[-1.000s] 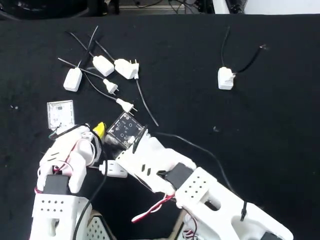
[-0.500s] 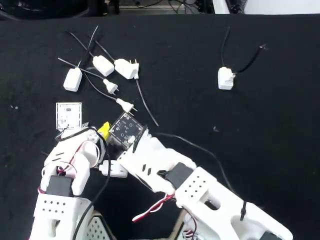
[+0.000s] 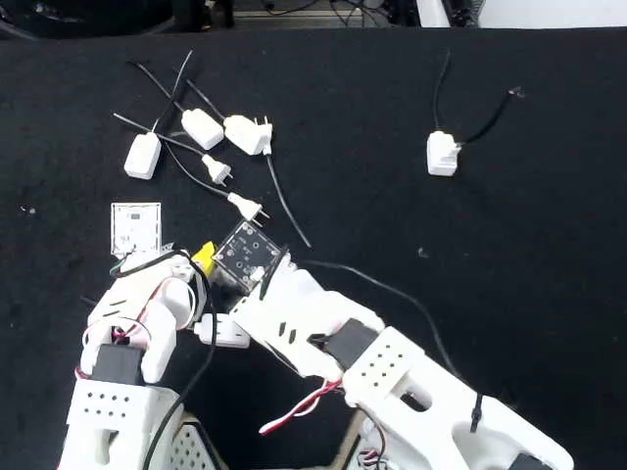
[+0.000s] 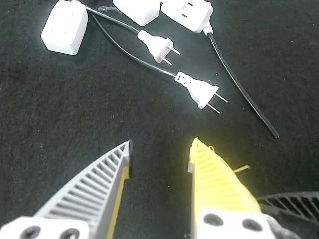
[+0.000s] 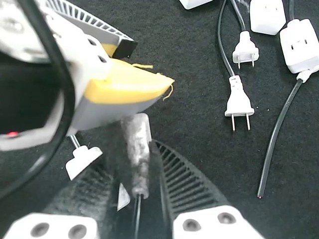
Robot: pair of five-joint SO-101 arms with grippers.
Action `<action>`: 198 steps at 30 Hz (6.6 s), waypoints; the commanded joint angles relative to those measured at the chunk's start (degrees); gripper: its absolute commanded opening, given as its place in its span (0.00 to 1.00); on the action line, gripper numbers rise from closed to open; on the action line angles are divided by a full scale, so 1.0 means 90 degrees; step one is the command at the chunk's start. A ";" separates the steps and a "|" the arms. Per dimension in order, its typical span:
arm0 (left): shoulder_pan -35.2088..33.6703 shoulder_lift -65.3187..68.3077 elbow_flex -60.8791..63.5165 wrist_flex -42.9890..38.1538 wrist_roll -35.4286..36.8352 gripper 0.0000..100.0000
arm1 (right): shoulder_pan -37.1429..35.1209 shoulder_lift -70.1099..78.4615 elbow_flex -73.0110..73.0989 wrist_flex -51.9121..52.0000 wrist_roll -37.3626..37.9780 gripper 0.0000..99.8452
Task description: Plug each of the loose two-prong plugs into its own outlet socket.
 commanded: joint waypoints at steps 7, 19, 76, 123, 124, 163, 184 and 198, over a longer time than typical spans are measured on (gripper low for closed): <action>0.0523 0.0098 0.0142 0.0039 -0.0342 0.20 | 0.0166 -0.1304 0.0083 0.0225 0.0049 0.01; 0.0132 0.0039 0.0103 0.0029 -0.0332 0.20 | 0.0645 -0.1343 0.0288 0.0508 0.0098 0.01; -0.2457 0.0029 -0.0513 0.0020 0.0811 0.20 | 0.1446 0.2359 -0.2134 0.2237 0.0596 0.01; 0.0210 0.0020 -0.0425 -0.0039 0.0254 0.20 | 0.0127 -0.0005 -0.0093 0.0195 0.0586 0.01; 0.0210 0.0020 -0.0396 -0.0039 0.0254 0.20 | 0.0127 -0.0005 -0.0093 0.0195 0.0586 0.01; 0.0220 0.0029 -0.0005 -0.0029 -0.0078 0.20 | 0.0645 -0.1998 0.0435 0.0879 0.0010 0.01; -0.1275 0.0029 -0.0288 -0.0068 -0.0039 0.20 | 0.1778 -0.1988 -0.2007 0.4308 0.2725 0.01; -0.1275 0.0029 -0.0288 -0.0049 -0.0039 0.20 | 0.2422 -0.1910 -0.0542 0.4982 0.4190 0.01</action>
